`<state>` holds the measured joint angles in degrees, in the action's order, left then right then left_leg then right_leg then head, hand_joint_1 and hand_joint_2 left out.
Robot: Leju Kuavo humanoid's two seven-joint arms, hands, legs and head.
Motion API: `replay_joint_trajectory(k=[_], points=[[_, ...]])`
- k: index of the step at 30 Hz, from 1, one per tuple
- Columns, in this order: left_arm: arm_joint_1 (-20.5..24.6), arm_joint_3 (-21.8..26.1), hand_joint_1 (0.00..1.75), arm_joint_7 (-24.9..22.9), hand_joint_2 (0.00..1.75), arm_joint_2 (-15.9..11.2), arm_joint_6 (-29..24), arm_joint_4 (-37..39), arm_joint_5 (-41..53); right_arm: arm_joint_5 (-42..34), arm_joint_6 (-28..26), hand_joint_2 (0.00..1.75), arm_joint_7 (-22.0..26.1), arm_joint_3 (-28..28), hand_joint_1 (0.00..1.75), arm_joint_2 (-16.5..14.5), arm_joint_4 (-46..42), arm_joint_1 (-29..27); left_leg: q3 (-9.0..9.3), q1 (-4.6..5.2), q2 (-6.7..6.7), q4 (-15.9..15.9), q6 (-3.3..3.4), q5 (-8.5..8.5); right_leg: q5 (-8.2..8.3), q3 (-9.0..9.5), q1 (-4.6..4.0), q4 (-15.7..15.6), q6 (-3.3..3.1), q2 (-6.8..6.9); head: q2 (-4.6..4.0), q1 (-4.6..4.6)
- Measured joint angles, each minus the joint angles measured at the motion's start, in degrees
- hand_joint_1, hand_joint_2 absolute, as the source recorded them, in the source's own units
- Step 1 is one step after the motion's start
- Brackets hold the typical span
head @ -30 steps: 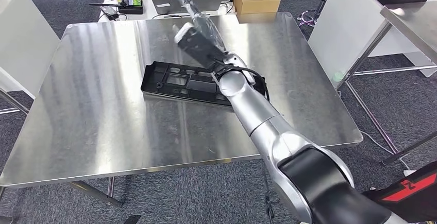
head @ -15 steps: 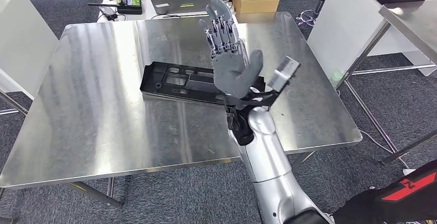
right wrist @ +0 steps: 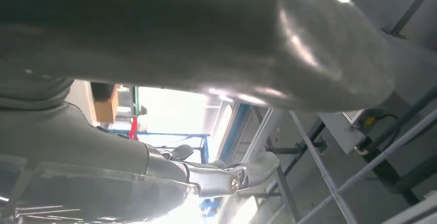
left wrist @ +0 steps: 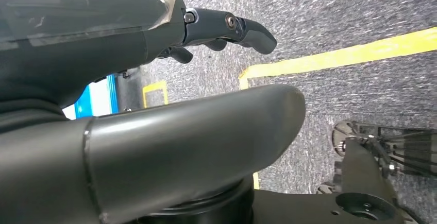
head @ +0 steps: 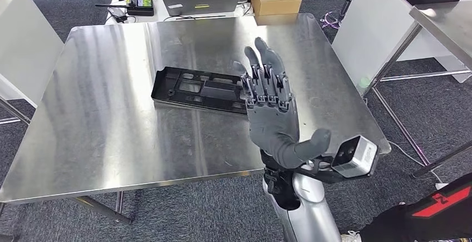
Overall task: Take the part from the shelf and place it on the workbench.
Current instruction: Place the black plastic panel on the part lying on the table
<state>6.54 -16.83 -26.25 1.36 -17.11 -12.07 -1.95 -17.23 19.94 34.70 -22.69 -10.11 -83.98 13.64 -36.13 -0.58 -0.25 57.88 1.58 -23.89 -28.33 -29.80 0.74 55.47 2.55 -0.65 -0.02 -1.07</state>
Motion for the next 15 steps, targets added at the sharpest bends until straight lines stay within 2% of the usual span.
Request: replay_joint_trajectory(k=[15], points=[[1.3,0.2,0.00,0.0,0.00,-0.2,0.7,-0.1,-0.1,1.7,0.5,0.00,0.3,-0.1,0.00,1.6,-5.3,-2.8,0.03,0.00,0.00,0.0,0.00,0.00,0.00,0.04,-0.01,0.0,0.00,0.00,0.00,0.00]])
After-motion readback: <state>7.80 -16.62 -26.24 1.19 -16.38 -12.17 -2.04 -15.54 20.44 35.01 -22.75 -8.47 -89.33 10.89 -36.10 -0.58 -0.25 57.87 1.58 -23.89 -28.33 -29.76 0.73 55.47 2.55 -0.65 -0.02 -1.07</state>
